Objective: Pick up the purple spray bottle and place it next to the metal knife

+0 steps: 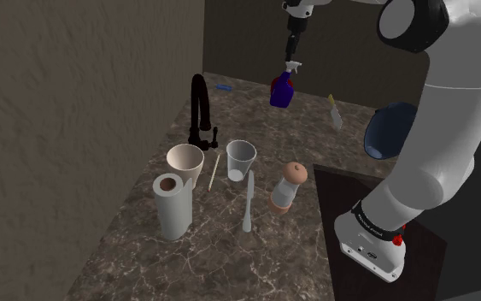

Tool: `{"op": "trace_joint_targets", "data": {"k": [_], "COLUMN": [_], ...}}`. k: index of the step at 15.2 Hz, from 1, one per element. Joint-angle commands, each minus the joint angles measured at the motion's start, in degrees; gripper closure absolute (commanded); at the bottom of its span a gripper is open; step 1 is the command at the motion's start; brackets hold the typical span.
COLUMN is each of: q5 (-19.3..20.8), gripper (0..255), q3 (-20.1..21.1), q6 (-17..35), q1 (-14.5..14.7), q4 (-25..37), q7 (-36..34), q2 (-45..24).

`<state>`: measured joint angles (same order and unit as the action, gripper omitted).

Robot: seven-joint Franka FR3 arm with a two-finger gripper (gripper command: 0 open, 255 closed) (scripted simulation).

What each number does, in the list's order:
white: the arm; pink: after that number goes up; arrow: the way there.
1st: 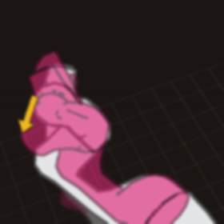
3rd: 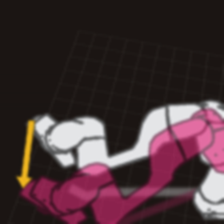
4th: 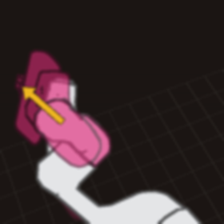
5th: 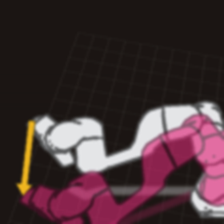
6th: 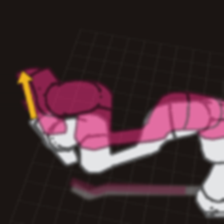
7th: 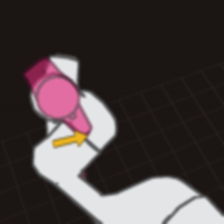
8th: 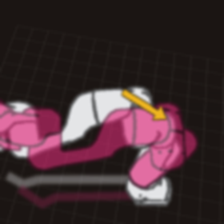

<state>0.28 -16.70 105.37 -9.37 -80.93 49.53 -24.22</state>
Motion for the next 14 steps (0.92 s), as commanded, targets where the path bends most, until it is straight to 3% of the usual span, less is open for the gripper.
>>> {"op": "trace_joint_targets", "data": {"k": [1,8,14], "q5": [-0.7,-0.9,-0.9], "gripper": [0,0,0], "q3": [0.2,0.3,0.3], "q6": [-0.4,4.9,4.9], "q1": [-0.9,-1.1,-1.1], "q4": [3.8,-0.8,-0.8], "q7": [1.3,1.4,1.4], "q2": [-3.1,-4.0,-4.0]}}
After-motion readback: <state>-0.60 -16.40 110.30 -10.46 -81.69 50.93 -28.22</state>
